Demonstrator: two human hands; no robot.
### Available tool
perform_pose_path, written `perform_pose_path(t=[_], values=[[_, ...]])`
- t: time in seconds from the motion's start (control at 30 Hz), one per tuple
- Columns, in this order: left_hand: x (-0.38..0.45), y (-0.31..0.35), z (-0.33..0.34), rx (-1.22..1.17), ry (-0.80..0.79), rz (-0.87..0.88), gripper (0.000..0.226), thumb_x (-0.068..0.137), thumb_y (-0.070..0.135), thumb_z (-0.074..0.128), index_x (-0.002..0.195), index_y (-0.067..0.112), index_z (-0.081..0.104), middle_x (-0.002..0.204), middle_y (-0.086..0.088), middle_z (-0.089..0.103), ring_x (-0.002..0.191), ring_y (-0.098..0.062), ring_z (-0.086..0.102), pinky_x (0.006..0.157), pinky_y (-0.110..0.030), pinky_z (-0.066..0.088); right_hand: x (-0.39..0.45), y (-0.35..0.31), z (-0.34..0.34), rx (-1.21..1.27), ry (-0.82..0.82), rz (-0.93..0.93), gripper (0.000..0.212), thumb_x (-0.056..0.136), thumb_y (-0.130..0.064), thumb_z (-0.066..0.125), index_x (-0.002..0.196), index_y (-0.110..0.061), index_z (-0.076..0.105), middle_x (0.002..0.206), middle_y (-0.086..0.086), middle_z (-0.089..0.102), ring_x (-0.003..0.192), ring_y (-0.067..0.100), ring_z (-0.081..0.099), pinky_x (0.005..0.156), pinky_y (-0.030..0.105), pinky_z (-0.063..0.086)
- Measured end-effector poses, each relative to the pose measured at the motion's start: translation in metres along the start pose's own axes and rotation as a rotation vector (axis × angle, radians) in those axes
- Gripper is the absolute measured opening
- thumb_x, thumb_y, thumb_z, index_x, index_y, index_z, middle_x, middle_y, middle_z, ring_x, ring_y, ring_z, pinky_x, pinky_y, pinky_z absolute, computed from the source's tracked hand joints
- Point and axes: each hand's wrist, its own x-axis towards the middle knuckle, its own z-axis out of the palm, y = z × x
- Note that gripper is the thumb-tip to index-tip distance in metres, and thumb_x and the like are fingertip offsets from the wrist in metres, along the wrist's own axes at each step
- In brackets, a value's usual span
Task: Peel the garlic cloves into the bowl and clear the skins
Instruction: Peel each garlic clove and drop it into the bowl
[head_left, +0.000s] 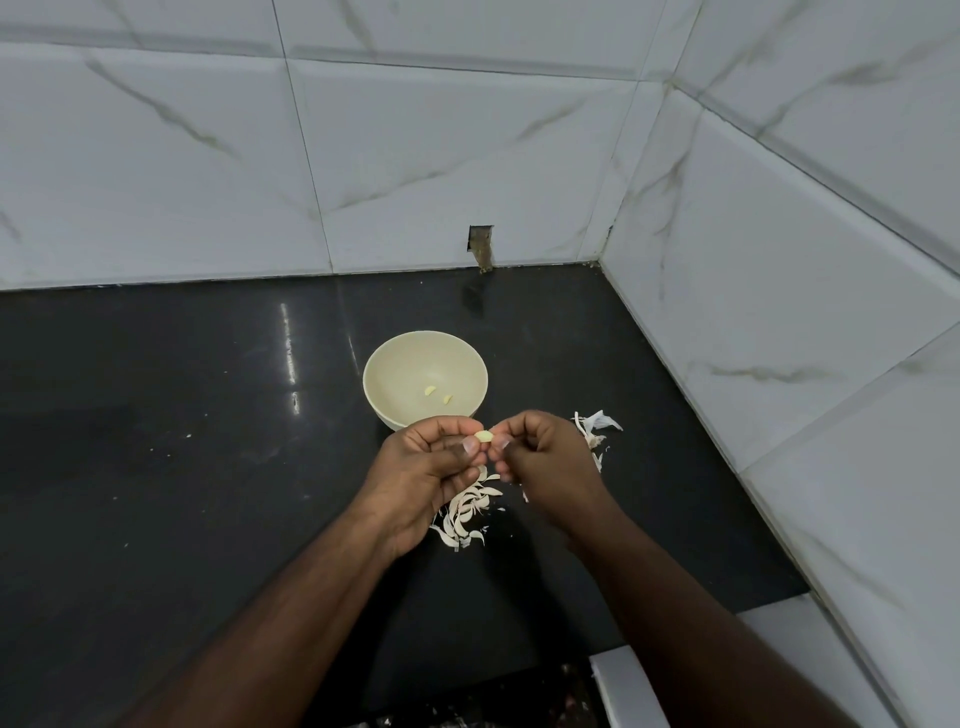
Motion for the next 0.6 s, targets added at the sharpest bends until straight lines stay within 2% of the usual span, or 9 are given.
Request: perform_pose_path(t=[0.1, 0.2, 0.33, 0.47, 0.6], values=[[-0.0012, -0.0001, -0.0008, -0.025, -0.022, -0.019, 0.015, 0.092, -0.007, 0.060, 0.098, 0.002, 0.069, 0.082, -0.012, 0.073, 0.071, -0.014, 0.071, 0.066, -0.021, 0.059, 0.0013, -0.0014, -0.0044, 0.097, -0.068, 0.071, 0.016, 0.097, 0.003, 0.055, 0.089, -0.004, 0.067, 0.068, 0.005, 0.067, 0.054, 0.007, 0.056, 0.054, 0.019, 0.048], [-0.0013, -0.0013, -0.0012, -0.014, -0.025, -0.017, 0.016, 0.091, -0.008, 0.060, 0.099, 0.002, 0.070, 0.082, -0.011, 0.072, 0.071, -0.013, 0.070, 0.066, -0.021, 0.059, 0.0034, 0.0003, -0.0085, 0.097, -0.121, 0.103, 0.014, 0.096, 0.003, 0.056, 0.089, -0.002, 0.067, 0.067, 0.005, 0.067, 0.057, 0.011, 0.056, 0.057, 0.023, 0.049], [-0.0002, -0.0019, -0.0011, -0.005, -0.019, -0.012, 0.016, 0.089, -0.006, 0.063, 0.100, 0.003, 0.072, 0.084, -0.010, 0.073, 0.076, -0.013, 0.071, 0.073, -0.021, 0.060, 0.0041, 0.0033, -0.0098, -0.123, -0.068, 0.041, 0.020, 0.095, -0.001, 0.056, 0.080, -0.011, 0.065, 0.068, 0.003, 0.067, 0.061, 0.013, 0.057, 0.061, 0.030, 0.050], [0.0009, -0.0031, 0.0000, -0.022, -0.001, 0.013, 0.018, 0.082, -0.002, 0.070, 0.097, 0.006, 0.074, 0.092, -0.011, 0.074, 0.081, -0.016, 0.072, 0.076, -0.024, 0.060, 0.0027, 0.0042, -0.0084, -0.432, -0.033, -0.046, 0.016, 0.094, -0.015, 0.060, 0.081, -0.024, 0.062, 0.071, -0.006, 0.067, 0.062, 0.005, 0.057, 0.064, 0.026, 0.047], [0.0015, -0.0052, 0.0001, 0.022, 0.013, 0.077, 0.020, 0.083, -0.009, 0.069, 0.097, 0.004, 0.072, 0.099, -0.014, 0.076, 0.086, -0.019, 0.073, 0.079, -0.026, 0.061, 0.0016, 0.0057, -0.0087, -0.476, -0.033, -0.029, 0.016, 0.094, -0.019, 0.058, 0.079, -0.025, 0.060, 0.072, -0.008, 0.063, 0.065, 0.005, 0.055, 0.066, 0.027, 0.045]])
